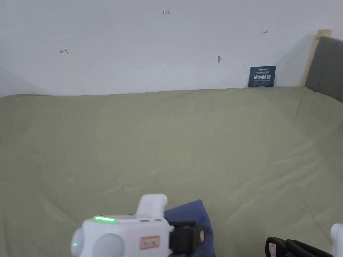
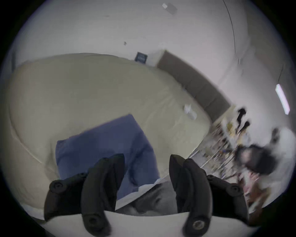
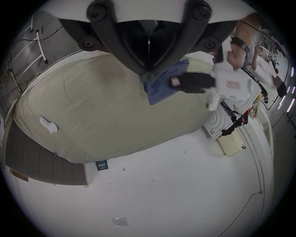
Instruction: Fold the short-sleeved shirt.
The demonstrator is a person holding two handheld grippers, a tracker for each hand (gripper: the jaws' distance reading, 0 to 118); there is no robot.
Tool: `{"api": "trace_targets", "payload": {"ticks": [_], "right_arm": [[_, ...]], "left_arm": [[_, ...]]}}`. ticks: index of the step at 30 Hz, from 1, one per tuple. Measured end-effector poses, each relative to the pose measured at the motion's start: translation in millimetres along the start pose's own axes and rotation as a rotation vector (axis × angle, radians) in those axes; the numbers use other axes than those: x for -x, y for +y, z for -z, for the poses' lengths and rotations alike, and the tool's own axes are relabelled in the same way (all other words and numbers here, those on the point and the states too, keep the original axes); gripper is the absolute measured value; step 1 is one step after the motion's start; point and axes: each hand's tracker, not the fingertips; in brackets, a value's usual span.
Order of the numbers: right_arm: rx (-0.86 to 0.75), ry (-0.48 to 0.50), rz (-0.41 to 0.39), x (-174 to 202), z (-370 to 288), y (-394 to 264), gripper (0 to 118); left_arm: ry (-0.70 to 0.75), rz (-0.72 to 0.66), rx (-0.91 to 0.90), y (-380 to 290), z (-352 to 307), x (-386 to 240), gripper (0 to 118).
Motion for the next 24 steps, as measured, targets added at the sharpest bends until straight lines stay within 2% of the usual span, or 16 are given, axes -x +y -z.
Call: {"api": "trace_targets", "payload": {"ticks": [2, 3, 4, 5, 8, 11, 16, 21, 24], "right_arm": [[0.010, 0.009, 0.008, -1.0, 2.9, -2.2, 2], [0.015, 0.008, 0.011, -0.8, 4.0, -3.5, 2], [0.021, 0.007, 0.012, -0.7, 4.6, -4.1, 2], [0.025, 0.006, 0.012, -0.5, 4.9, -4.4, 2], [0.027, 0.012, 0.010, -0.3, 1.7, -5.0, 2], [0.013, 0.016, 0.011, -1.0, -7.2, -3.2, 2], [-0.019, -0.011, 0.013, -4.3, -24.2, 0.3, 2], [-0.049, -0.023, 0.007, -5.2, -32.9, 4.0, 2], [-0.051, -0.007, 0.002, -4.5, -26.2, 7.2, 2]], "left_arm": [[-0.150, -0.132, -0.084, 2.7, -16.6, 20.1, 60], [-0.219, -0.190, -0.115, 1.7, -18.5, 30.7, 50], [-0.237, -0.206, -0.128, 0.0, -17.5, 39.9, 29], [-0.220, -0.217, -0.132, -1.4, -12.0, 45.1, 0], [-0.156, -0.224, -0.106, -9.1, 18.3, 58.9, 0], [-0.301, -0.355, -0.076, -23.7, 56.7, 68.3, 0], [-0.335, -0.456, 0.009, -62.0, 112.3, 68.9, 0], [-0.357, -0.470, 0.064, -99.8, 142.4, 52.7, 0], [-0.359, -0.477, 0.064, -101.7, 138.6, 44.1, 0]]}}
